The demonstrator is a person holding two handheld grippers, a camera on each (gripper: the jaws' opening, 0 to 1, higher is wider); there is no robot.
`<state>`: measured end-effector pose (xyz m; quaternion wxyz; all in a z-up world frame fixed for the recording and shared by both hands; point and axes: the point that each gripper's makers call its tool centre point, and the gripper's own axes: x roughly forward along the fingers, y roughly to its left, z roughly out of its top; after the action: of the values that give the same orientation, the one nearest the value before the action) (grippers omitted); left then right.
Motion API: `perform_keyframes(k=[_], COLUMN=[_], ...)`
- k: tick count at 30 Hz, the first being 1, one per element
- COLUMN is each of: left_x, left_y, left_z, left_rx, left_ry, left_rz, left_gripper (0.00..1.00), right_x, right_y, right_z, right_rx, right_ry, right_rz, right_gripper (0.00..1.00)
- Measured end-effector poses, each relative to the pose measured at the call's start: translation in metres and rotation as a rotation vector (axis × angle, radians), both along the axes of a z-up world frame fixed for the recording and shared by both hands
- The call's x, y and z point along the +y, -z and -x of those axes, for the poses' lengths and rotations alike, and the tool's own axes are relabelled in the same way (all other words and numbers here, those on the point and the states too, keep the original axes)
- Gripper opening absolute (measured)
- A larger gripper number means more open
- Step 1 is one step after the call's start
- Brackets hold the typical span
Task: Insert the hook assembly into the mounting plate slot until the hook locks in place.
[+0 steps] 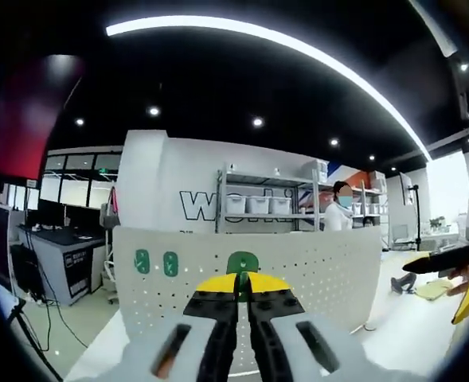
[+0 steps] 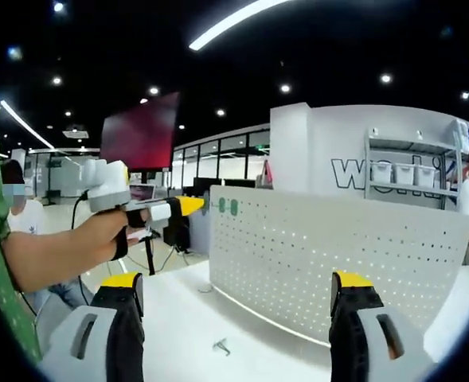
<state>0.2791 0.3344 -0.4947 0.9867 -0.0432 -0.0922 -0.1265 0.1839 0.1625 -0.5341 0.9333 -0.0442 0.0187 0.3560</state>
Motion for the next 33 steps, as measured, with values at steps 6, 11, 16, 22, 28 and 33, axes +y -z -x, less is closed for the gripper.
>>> perform_keyframes(k=[6, 11, 16, 22, 28, 33], left_x=[0.003, 0.005, 0.007, 0.012, 0.004, 0.007], left_y=[-0.009, -0.012, -0.013, -0.006, 0.001, 0.009], left_z=[-0.022, -0.04, -0.06, -0.084, -0.099, -0.107], left_rx=[-0.039, -0.072, -0.088, -0.099, -0.106, -0.095], left_ry=[-0.037, -0.061, -0.085, -0.13, -0.14, -0.152], left_rz=[0.032, 0.054, 0.069, 0.099, 0.08, 0.084], left_gripper=[0.03, 0.03, 0.03, 0.03, 0.03, 0.03], right_x=[-0.001, -0.006, -0.011, -0.015, -0.017, -0.017], right_y=[-0.002, -0.004, -0.004, 0.001, 0.005, 0.008], right_z=[-0.002, -0.004, -0.009, -0.016, -0.025, -0.029], right_rx=[-0.012, -0.016, -0.014, -0.003, 0.006, 0.017], right_ry=[-0.001, 0.007, 0.018, 0.028, 0.036, 0.037], right_rz=[0.004, 0.003, 0.001, 0.011, 0.008, 0.011], right_gripper=[1.0, 1.0, 1.0, 1.0, 1.0, 1.0])
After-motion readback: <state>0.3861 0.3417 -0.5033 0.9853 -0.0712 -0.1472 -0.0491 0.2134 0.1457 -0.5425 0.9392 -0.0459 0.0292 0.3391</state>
